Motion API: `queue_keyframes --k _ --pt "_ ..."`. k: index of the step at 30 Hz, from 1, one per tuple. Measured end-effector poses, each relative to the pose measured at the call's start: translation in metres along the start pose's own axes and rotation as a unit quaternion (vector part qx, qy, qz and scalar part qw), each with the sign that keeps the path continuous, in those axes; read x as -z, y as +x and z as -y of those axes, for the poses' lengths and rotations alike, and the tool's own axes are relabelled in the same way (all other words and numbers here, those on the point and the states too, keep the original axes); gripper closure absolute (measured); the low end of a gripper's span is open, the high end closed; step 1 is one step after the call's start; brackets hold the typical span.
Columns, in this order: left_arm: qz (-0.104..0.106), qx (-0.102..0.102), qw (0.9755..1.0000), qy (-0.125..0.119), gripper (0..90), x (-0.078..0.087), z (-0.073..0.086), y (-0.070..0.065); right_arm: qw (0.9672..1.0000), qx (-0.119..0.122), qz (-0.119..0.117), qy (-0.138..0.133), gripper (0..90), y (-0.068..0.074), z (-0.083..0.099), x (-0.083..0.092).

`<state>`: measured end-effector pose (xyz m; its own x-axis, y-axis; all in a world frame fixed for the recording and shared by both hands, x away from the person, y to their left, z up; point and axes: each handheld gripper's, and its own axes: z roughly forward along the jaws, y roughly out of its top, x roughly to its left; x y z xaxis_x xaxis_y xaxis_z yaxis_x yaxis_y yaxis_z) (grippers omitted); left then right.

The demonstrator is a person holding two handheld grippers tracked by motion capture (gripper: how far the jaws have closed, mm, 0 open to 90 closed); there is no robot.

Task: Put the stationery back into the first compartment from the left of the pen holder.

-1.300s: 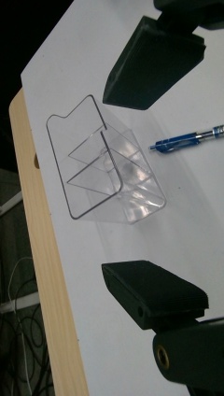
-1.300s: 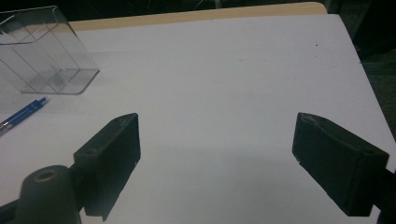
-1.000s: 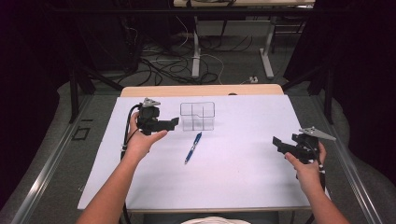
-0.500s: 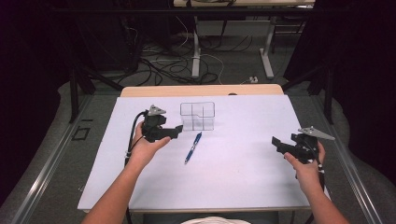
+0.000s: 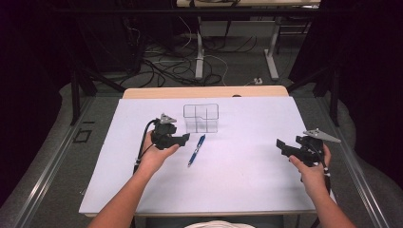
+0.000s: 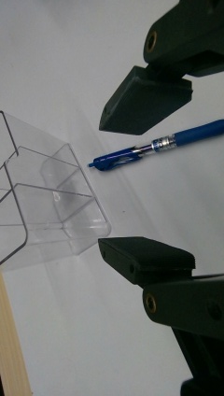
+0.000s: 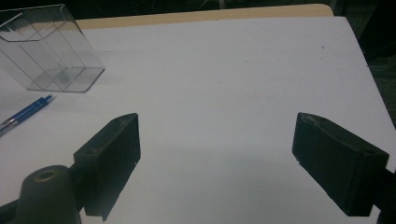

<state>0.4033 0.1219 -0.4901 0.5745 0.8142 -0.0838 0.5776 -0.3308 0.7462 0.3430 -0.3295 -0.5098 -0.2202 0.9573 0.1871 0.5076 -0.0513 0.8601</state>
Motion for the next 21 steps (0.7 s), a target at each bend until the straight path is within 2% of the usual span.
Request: queue_keyframes --k 6,10,12,15,16,19,21 --pt "0.007 0.003 1.0 0.003 39.0 -0.005 0.002 -0.003 1.0 0.005 0.0 -0.001 14.7 -0.001 0.0 0.0" --pt "0.005 0.009 0.9999 0.008 39.5 -0.007 0.003 -0.004 1.0 0.0 0.0 0.001 14.7 0.0 0.0 0.0" --pt "0.005 0.011 0.9999 0.011 40.7 -0.008 0.003 -0.005 1.0 -0.001 0.002 -0.009 14.7 0.0 0.0 -0.001" --pt "0.006 0.017 0.9997 0.018 43.7 -0.01 0.005 -0.007 1.0 0.001 0.002 -0.008 14.7 0.0 0.0 -0.002" --pt "0.006 0.017 0.9996 0.021 44.7 -0.011 0.005 -0.008 1.0 0.001 0.0 0.0 14.8 0.0 0.0 0.0" --pt "0.005 0.018 0.9995 0.024 46.3 -0.013 0.005 -0.009 1.0 0.001 0.001 -0.008 14.8 0.0 0.0 -0.001" --pt "0.008 0.02 0.9995 0.024 47.9 -0.014 0.006 -0.01 1.0 0.004 -0.002 0.003 14.7 -0.001 0.0 0.0"
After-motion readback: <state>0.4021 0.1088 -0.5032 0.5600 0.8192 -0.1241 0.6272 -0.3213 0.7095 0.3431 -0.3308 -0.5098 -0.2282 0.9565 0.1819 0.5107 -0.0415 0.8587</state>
